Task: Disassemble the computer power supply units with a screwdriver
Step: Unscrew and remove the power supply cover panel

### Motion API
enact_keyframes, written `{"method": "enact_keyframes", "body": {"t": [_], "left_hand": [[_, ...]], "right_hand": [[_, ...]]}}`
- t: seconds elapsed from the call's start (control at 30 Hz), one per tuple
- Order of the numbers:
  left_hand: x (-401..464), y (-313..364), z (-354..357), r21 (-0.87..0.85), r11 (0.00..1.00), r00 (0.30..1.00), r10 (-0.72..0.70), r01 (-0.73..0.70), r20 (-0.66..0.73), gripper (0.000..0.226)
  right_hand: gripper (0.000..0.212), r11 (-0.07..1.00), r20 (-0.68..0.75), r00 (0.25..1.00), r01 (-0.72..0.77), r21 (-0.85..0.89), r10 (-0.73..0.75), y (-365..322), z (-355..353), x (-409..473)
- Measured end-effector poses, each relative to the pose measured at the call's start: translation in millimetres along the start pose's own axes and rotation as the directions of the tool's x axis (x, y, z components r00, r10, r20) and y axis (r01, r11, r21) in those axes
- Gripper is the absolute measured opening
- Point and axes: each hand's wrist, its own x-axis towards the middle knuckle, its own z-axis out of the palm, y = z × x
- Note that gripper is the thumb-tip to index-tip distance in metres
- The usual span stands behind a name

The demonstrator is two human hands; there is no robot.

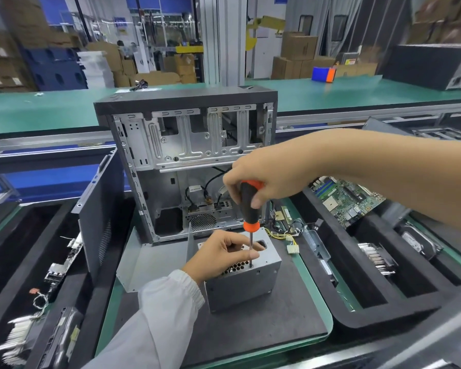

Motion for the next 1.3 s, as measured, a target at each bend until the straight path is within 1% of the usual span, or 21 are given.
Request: {"method": "enact_keyframes", "body": {"t": [0.1, 0.13, 0.2, 0.23, 0.3, 0.37, 0.4, 0.5, 0.6, 0.63, 0.7, 0.77, 0.8, 0.87, 0.93, 0.97, 1.03, 1.1, 1.17, 1.23, 1.3], "left_hand": [[-1.4, 0.5, 5.2, 0.021, 1.0, 1.0, 0.021, -0.021, 0.006, 0.007], [-2.1, -0.4, 6.1, 0.034, 0.999, 1.0, 0.029, -0.029, 0.003, 0.01], [-2.9, -1.5, 6.4, 0.039, 0.999, 1.0, 0.029, -0.029, 0.005, 0.013], [-2.8, -1.7, 5.9, 0.035, 0.999, 1.0, 0.024, -0.025, 0.005, 0.013], [-1.6, -0.9, 4.2, 0.036, 0.999, 1.0, 0.014, -0.014, 0.003, 0.01], [-0.5, -0.2, 1.9, 0.032, 0.999, 1.0, 0.011, -0.012, 0.027, 0.01], [-0.5, -0.2, 0.4, 0.027, 0.999, 0.999, 0.015, -0.016, 0.045, 0.012], [0.1, -0.9, -3.6, 0.007, 1.0, 0.996, 0.027, -0.028, 0.083, 0.017], [1.0, -1.1, -4.5, 0.009, 0.999, 0.995, 0.031, -0.032, 0.095, 0.015], [1.2, -0.3, -3.8, 0.003, 0.999, 0.994, 0.038, -0.038, 0.106, 0.013], [1.6, 2.0, -2.4, -0.002, 0.999, 0.993, 0.032, -0.032, 0.112, 0.015], [1.8, 2.6, -2.9, 0.006, 1.0, 0.995, 0.012, -0.013, 0.1, 0.018], [1.3, 2.4, -3.6, 0.01, 1.0, 0.995, 0.006, -0.007, 0.098, 0.019], [0.4, 2.4, -4.2, -0.001, 1.0, 0.995, -0.003, 0.004, 0.101, 0.017], [0.0, 2.3, -4.6, -0.044, 0.999, 0.995, -0.006, 0.011, 0.103, 0.015], [0.1, 1.7, -4.9, -0.063, 0.998, 0.995, -0.004, 0.01, 0.096, 0.014], [0.6, 0.2, -5.0, -0.071, 0.997, 0.997, 0.01, -0.005, 0.075, 0.013], [1.6, -0.6, -4.8, -0.045, 0.999, 0.998, 0.011, -0.008, 0.057, 0.011], [1.6, -1.2, -5.2, -0.033, 0.999, 0.999, 0.02, -0.019, 0.043, 0.017], [1.5, -1.7, -5.9, -0.021, 1.0, 0.999, 0.017, -0.016, 0.034, 0.018], [1.4, -1.3, -6.5, -0.011, 1.0, 0.999, 0.016, -0.016, 0.037, 0.014]], "right_hand": [[0.022, 0.997, -0.036, 0.999, 0.032, 0.068, -0.029, 3.7, -2.9, -5.2], [0.023, 0.994, -0.043, 0.999, 0.004, 0.11, 0.0, 3.6, -2.0, -5.6], [0.048, 0.959, -0.033, 0.987, -0.147, 0.241, 0.16, 0.3, 1.3, -5.0], [0.062, 0.938, -0.03, 0.966, -0.242, 0.25, 0.257, -3.4, 4.7, -2.4], [0.068, 0.947, -0.132, 0.938, -0.312, 0.082, 0.321, -6.4, 13.2, 7.3], [0.055, 0.967, -0.268, 0.941, -0.238, -0.095, 0.205, -4.4, 19.6, 14.2], [0.044, 0.979, -0.267, 0.955, -0.167, -0.119, 0.131, -4.8, 18.3, 12.6], [0.011, 0.998, -0.093, 0.994, 0.055, -0.017, -0.056, -2.3, 6.2, 0.5], [0.031, 0.99, -0.002, 0.994, 0.111, 0.084, -0.111, 1.3, -1.7, -7.8], [0.035, 0.992, -0.012, 0.998, 0.062, 0.108, -0.061, 1.1, -1.7, -8.6], [0.054, 0.98, -0.059, 0.988, -0.134, 0.149, 0.144, -3.5, 0.7, -9.1], [0.075, 0.949, -0.125, 0.941, -0.307, 0.07, 0.313, -9.7, 8.1, -2.5], [0.074, 0.94, -0.168, 0.928, -0.34, -0.01, 0.334, -11.6, 12.8, 2.3], [0.062, 0.941, -0.211, 0.938, -0.306, -0.143, 0.273, -9.2, 19.5, 7.4], [0.047, 0.952, -0.146, 0.973, -0.209, -0.223, 0.179, -3.5, 14.6, 2.6], [0.034, 0.964, -0.112, 0.987, -0.137, -0.227, 0.114, 1.1, 11.0, -1.6], [0.009, 0.993, -0.036, 0.999, -0.03, -0.11, 0.026, 6.8, 6.8, -9.6], [0.023, 0.999, -0.032, 0.999, 0.035, -0.001, -0.035, 9.5, 6.6, -12.3], [0.035, 0.996, -0.1, 0.995, 0.004, 0.094, 0.006, 8.8, 10.2, -9.8], [0.066, 0.971, -0.134, 0.969, -0.187, 0.15, 0.208, 5.3, 10.3, -8.0], [0.07, 0.943, -0.144, 0.932, -0.324, 0.08, 0.332, 2.2, 13.3, -5.6]]}}
